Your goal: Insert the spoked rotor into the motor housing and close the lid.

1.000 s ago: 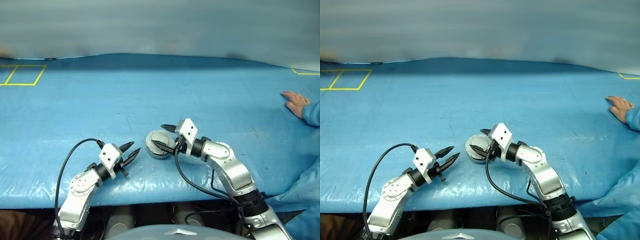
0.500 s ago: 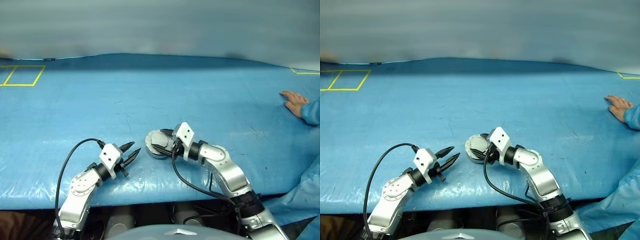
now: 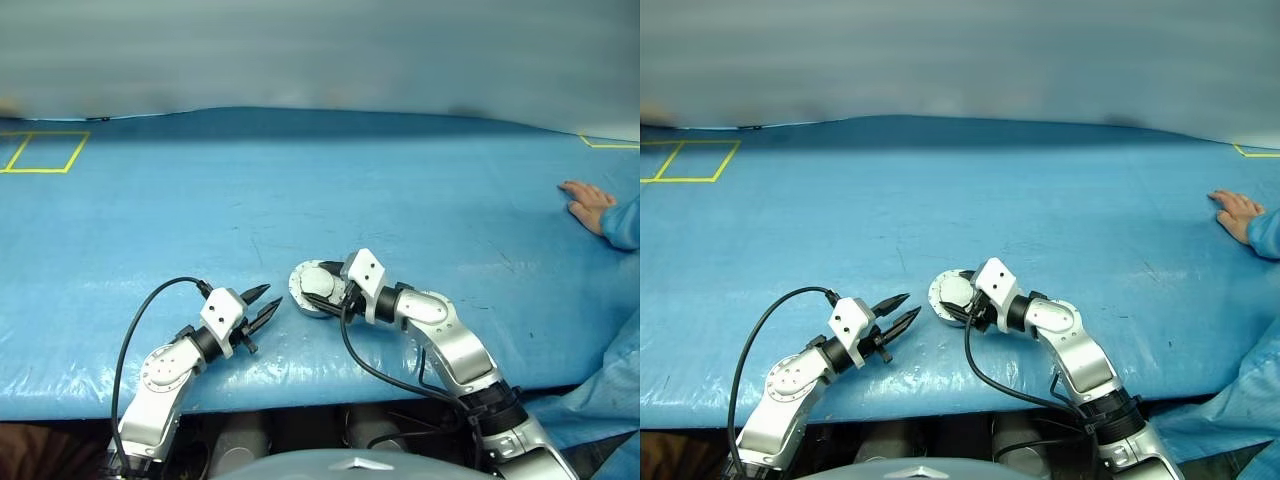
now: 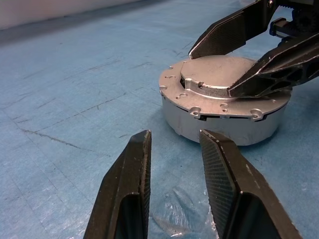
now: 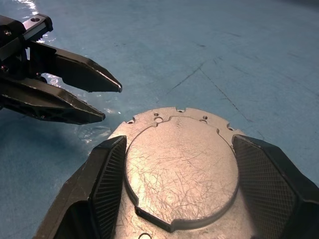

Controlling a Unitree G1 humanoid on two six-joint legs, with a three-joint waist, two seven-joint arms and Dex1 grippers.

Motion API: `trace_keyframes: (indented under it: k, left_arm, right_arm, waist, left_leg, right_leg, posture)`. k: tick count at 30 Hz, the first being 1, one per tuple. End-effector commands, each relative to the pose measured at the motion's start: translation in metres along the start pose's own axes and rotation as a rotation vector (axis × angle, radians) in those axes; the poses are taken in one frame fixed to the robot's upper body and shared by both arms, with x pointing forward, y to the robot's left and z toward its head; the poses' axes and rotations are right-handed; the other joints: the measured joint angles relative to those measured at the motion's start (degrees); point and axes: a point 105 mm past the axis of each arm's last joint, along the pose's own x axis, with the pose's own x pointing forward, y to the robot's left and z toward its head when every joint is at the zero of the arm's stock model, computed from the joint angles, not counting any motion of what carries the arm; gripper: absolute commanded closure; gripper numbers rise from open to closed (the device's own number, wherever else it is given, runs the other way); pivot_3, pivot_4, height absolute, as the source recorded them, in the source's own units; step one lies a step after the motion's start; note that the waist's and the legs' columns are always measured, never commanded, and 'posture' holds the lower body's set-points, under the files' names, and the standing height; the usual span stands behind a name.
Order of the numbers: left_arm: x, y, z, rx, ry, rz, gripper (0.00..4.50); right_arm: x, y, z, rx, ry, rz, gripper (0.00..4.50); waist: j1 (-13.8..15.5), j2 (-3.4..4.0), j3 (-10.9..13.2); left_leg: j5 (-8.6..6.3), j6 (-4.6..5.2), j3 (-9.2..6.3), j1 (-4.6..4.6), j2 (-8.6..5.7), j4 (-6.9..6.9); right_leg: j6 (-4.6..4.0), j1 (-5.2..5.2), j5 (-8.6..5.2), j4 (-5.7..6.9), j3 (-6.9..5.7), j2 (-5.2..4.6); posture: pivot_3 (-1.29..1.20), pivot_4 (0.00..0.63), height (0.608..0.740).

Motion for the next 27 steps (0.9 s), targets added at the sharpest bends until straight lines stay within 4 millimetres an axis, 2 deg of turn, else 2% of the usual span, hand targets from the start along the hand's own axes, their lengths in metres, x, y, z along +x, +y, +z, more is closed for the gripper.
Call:
trace_keyframes:
  k: [1,7,19,22,27]
  left_arm:
    - [0.000,0.003,0.007,0.026,-0.034,0.003,2.88]
    - [0.000,0.005,0.007,0.034,-0.036,0.012,2.88]
    - [-0.002,0.005,0.005,0.034,-0.032,0.017,2.88]
    - [-0.003,0.004,0.005,0.032,-0.032,0.017,2.88]
    - [-0.003,0.004,0.004,0.034,-0.029,0.018,2.88]
  right_arm:
    - [0.002,0.004,-0.001,0.009,0.001,0.023,0.96]
    - [0.004,-0.004,-0.011,-0.050,0.059,-0.034,0.96]
    - [0.004,-0.001,-0.016,-0.020,0.074,-0.023,0.96]
    - [0.004,-0.002,-0.014,-0.001,0.065,-0.025,1.47]
    - [0.003,-0.001,-0.003,0.059,0.021,-0.009,1.48]
  waist:
    - [-0.01,0.00,0.00]
    - [-0.07,0.00,-0.01]
    - [-0.12,0.00,-0.04]
    - [-0.12,0.00,-0.04]
    - [-0.08,0.00,-0.04]
  left_leg:
    - [0.00,0.00,0.00,0.00,0.00,0.00]
    - [0.00,0.00,0.00,0.03,0.01,0.00]
    - [0.00,-0.01,0.01,0.14,0.05,0.05]
    - [0.00,-0.01,0.01,0.15,0.05,0.05]
    - [0.00,-0.01,0.00,0.11,0.05,0.05]
  right_leg:
    - [0.00,0.00,0.00,0.00,0.00,0.00]
    - [-0.02,0.02,0.01,0.01,0.00,0.01]
    - [0.04,0.11,-0.01,0.02,0.00,-0.01]
    - [0.04,0.12,-0.02,0.02,0.00,-0.01]
    - [0.02,0.09,0.00,0.02,-0.01,-0.03]
  posture:
    - [0.00,0.150,0.740]
    - [0.00,0.150,0.740]
    - [0.00,0.150,0.740]
    - [0.00,0.150,0.740]
    - [0.00,0.150,0.740]
